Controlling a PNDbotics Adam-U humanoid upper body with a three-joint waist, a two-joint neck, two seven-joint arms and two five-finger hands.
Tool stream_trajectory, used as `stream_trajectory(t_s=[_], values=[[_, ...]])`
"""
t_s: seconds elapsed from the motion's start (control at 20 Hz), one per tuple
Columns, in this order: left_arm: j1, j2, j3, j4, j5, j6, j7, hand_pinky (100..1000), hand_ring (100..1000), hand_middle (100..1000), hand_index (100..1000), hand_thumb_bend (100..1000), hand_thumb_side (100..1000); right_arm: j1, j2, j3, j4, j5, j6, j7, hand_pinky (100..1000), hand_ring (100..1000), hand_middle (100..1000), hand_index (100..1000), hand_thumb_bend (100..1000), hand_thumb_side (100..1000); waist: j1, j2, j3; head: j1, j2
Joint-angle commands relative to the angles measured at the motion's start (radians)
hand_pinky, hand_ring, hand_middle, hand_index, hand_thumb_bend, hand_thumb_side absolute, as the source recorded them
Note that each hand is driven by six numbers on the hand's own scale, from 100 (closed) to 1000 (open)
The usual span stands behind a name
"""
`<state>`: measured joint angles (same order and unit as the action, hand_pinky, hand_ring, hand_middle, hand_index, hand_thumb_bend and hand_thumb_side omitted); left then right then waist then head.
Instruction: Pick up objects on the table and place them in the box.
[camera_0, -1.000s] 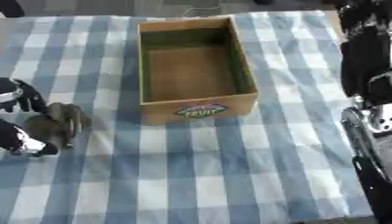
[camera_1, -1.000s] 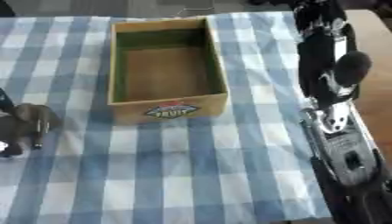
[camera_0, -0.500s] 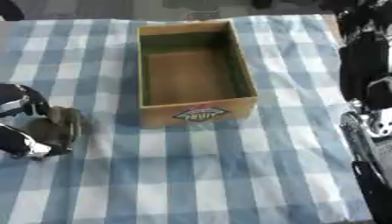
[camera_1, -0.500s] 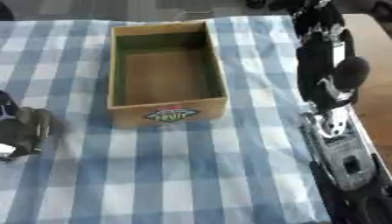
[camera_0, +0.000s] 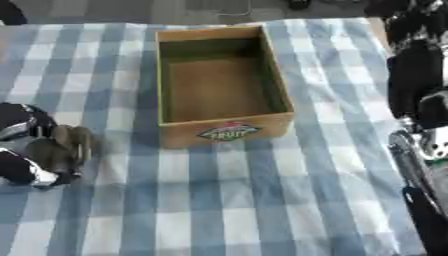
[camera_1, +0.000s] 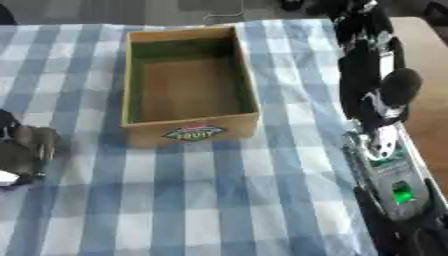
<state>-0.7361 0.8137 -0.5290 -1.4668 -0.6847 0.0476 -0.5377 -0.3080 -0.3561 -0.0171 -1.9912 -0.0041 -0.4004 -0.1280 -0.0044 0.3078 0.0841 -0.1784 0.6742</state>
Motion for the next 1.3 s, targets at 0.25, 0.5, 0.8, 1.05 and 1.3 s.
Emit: stream_trajectory(t_s=[0.25, 0.5, 0.8, 1.05, 1.3], values=[[-0.021, 0.01, 0.008, 0.01, -0.023, 0.009, 0.048, 503, 591, 521, 618, 519, 486, -0.005, -0.011, -0.005, -0.009, -0.009, -0.004, 0.003, 926, 963, 612, 875, 889, 1000, 0.002, -0.019, 0.0, 0.0, -0.012], [-0.025, 0.008, 0.009, 0.013, -0.021, 0.022, 0.067, 483, 580, 528, 612, 413, 433, -0.004, -0.01, -0.005, -0.009, -0.01, -0.005, 0.004, 926, 964, 612, 875, 889, 1000, 0.004, -0.02, 0.001, -0.002, -0.014], [-0.023, 0.007, 0.009, 0.019, -0.01, 0.037, 0.079, 475, 584, 574, 639, 317, 381, -0.003, -0.01, -0.006, -0.009, -0.013, -0.006, 0.005, 926, 964, 609, 875, 887, 1000, 0.006, -0.02, 0.0, -0.002, -0.015], [-0.022, 0.013, 0.013, 0.007, 0.012, 0.045, 0.075, 475, 583, 577, 644, 282, 367, -0.001, -0.011, -0.005, -0.009, -0.013, -0.003, 0.007, 927, 965, 609, 875, 886, 1000, 0.007, -0.022, 0.002, -0.004, -0.016], [-0.022, 0.029, 0.025, -0.026, 0.037, 0.058, 0.076, 473, 578, 568, 635, 254, 355, -0.001, -0.011, -0.004, -0.009, -0.013, -0.001, 0.008, 927, 965, 610, 875, 889, 1000, 0.009, -0.026, 0.003, -0.007, -0.019]])
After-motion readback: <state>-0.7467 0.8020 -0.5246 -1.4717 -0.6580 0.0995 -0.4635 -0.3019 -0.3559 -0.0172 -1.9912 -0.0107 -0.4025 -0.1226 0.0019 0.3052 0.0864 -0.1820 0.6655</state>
